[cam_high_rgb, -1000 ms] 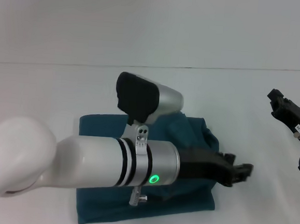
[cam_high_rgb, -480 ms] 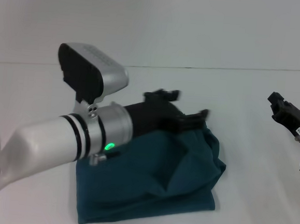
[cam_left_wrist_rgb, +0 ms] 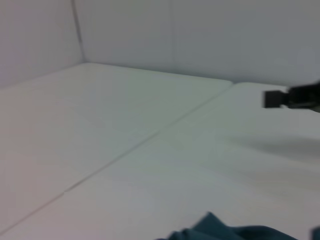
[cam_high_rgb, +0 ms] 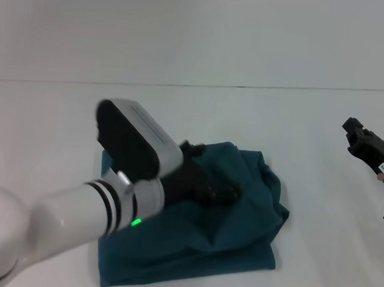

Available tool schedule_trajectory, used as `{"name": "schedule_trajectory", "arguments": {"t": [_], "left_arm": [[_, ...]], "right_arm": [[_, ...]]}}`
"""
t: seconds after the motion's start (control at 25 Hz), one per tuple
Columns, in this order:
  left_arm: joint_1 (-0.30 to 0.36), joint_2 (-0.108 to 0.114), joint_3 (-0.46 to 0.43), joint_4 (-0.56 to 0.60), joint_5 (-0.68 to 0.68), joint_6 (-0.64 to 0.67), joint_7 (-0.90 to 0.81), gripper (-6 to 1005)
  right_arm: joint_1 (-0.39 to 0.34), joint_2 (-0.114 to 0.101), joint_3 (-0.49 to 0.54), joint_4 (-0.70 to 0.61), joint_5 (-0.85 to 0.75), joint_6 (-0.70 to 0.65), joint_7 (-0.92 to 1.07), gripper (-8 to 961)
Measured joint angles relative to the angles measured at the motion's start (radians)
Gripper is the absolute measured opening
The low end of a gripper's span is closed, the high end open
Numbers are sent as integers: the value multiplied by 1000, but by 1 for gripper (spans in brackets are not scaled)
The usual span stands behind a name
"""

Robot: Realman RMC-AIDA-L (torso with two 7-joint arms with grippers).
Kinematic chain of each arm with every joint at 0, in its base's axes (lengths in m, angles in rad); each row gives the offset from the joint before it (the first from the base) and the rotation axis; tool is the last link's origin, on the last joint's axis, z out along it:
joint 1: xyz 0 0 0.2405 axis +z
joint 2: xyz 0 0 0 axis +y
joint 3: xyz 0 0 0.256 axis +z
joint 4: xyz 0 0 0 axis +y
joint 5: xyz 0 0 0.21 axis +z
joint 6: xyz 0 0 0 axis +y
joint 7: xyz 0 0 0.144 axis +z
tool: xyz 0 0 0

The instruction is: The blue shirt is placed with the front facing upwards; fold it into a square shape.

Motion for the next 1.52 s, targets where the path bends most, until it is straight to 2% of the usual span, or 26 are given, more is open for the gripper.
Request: {"name": "schedule_trajectory", "arguments": {"t": [0.24, 0.56, 0.64, 0.76, 1.04, 1.36, 1.52], "left_arm": [[27, 0, 76, 35, 0, 35, 19, 965], [41, 0, 97, 83, -3, 174, 55, 965], [49, 0, 93, 96, -5, 175, 68, 965], [68, 0, 29, 125, -9, 155, 131, 965], [65, 0, 15, 112, -10, 59, 170, 965], [30, 0, 140, 59, -6, 39, 180, 964], [28, 0, 167, 43, -6, 60, 180, 964]], "right_arm": [[0, 0, 0, -6, 0, 0, 13, 47], [-2, 0, 1, -9, 0, 0, 15, 47], [-2, 0, 4, -9, 0, 0, 15, 47], [-1, 0, 5, -9, 0, 2, 16, 47], [5, -3, 7, -11, 1, 8, 16, 48], [9, -5, 8, -11, 2, 11, 15, 48], [7, -6, 8, -11, 2, 12, 15, 49]]}}
